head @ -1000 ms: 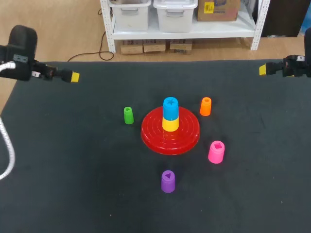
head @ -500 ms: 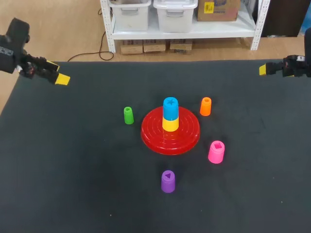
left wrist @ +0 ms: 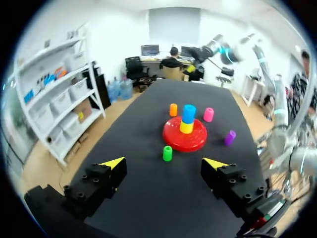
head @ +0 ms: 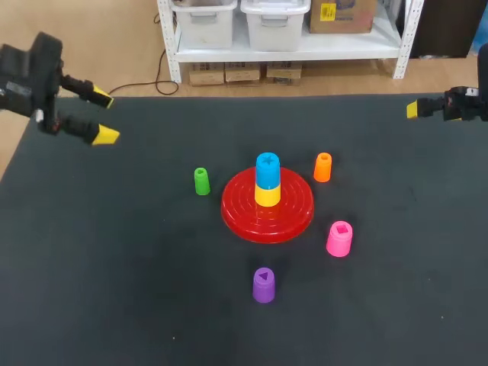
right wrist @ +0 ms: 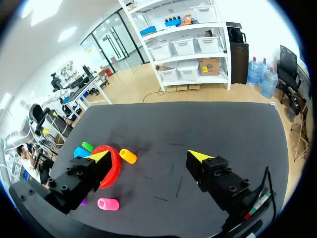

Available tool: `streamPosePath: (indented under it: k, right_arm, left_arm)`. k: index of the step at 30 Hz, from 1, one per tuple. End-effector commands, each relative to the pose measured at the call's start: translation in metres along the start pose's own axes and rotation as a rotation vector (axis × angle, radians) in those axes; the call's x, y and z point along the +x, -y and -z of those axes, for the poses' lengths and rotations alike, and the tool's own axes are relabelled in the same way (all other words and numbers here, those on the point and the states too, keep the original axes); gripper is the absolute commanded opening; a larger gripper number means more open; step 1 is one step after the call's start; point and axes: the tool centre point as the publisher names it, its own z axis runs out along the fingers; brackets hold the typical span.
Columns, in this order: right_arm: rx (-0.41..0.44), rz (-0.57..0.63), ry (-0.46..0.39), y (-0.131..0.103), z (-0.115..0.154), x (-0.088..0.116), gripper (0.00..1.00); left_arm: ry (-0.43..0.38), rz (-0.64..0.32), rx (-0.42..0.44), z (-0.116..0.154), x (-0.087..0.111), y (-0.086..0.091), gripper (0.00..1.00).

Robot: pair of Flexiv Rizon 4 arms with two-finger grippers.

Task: Pick up and stack the cylinders on the red base in this order: pink,purple,orange,green

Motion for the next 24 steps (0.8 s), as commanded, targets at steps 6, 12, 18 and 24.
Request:
streamPosePath:
  k: [6,12,18,24]
  right_arm:
    - [0.001,-0.001,0.000,0.000,0.000,0.000,1.00]
    - [0.001,-0.001,0.000,0.000,0.000,0.000,1.00]
    - [0.001,-0.001,0.000,0.000,0.000,0.000,1.00]
    - [0.001,-0.001,0.000,0.000,0.000,0.000,1.00]
  left_arm:
    - [-0.034,-0.111,0.133,-0.022,-0.002,0.027,1.00]
    - [-0.016,-0.080,0.067,-0.023,-0.001,0.026,1.00]
    - [-0.006,-0.086,0.060,-0.025,-0.004,0.028,1.00]
    - [-0.005,-0.080,0.101,-0.030,-0.003,0.033,1.00]
